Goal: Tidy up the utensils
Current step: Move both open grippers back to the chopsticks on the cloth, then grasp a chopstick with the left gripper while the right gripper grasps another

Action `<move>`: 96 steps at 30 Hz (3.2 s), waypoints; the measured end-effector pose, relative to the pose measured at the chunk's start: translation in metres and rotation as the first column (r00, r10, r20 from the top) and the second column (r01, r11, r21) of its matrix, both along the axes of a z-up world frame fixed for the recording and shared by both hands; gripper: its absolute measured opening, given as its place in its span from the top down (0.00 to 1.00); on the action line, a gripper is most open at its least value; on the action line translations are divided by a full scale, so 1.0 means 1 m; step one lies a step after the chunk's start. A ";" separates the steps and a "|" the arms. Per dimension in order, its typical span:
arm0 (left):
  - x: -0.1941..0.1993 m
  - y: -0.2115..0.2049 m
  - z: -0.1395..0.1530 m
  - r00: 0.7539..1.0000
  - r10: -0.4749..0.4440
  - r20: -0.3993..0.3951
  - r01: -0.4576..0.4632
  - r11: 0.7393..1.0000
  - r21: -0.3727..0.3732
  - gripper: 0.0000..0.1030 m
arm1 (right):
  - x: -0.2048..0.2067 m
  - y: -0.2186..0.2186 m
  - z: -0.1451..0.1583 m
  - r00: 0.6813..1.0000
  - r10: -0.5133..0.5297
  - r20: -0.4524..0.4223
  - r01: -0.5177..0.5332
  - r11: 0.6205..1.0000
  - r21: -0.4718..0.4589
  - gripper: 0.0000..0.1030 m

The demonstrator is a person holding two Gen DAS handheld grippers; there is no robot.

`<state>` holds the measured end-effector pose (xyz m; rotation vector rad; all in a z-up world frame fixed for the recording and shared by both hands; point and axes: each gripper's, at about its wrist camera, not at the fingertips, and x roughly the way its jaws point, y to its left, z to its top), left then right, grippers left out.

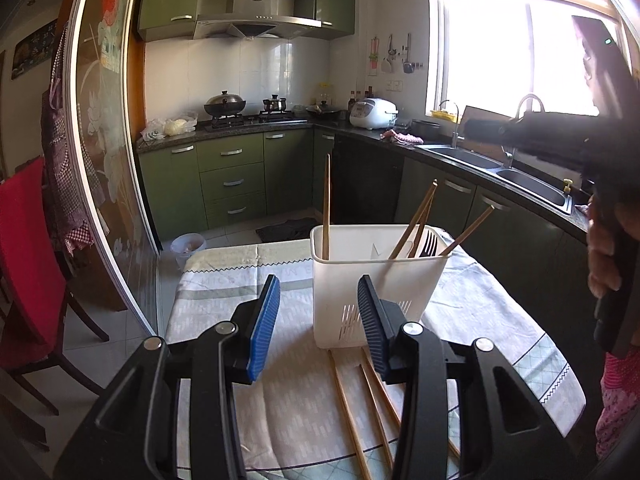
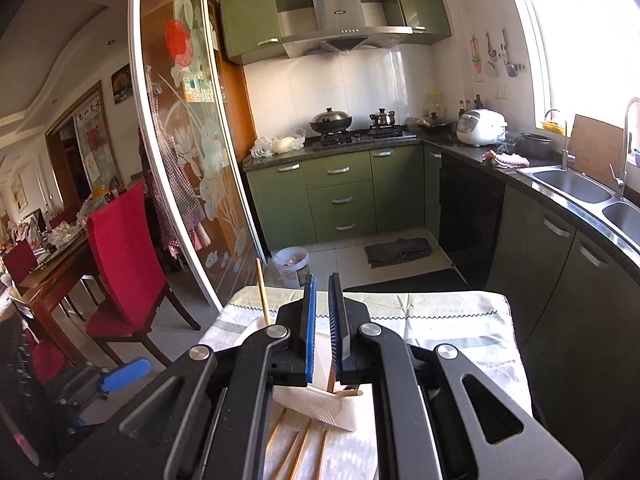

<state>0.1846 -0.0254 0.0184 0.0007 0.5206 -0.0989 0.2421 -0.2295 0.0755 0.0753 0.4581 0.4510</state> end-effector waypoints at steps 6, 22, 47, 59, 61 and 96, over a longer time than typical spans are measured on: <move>0.022 -0.009 -0.048 0.977 0.011 -0.211 -0.011 1.000 0.002 0.62 | -0.067 -0.032 0.008 0.997 0.020 0.079 -0.020 1.000 0.010 0.90; 0.061 -0.024 -0.147 0.841 0.071 -0.536 -0.053 0.997 0.049 0.68 | -0.123 -0.098 -0.070 0.997 -0.011 -0.080 0.013 1.000 0.023 0.77; 0.047 -0.024 -0.147 0.850 0.090 -0.519 -0.089 0.996 0.028 0.78 | -0.113 -0.101 -0.096 0.987 0.001 -0.159 0.010 0.998 0.066 0.72; 0.050 -0.029 -0.154 0.842 0.103 -0.530 -0.091 0.995 0.049 0.73 | -0.111 -0.104 -0.100 0.986 0.002 -0.169 0.011 0.997 0.074 0.72; 0.050 -0.033 -0.154 0.842 0.106 -0.529 -0.086 0.994 0.062 0.91 | -0.110 -0.105 -0.101 0.985 0.003 -0.170 0.010 0.997 0.077 0.72; -0.074 -0.008 -0.036 0.999 0.029 -0.017 -0.028 0.999 0.028 0.94 | -0.011 0.039 -0.238 0.885 0.035 -0.464 -0.166 0.955 -0.245 0.66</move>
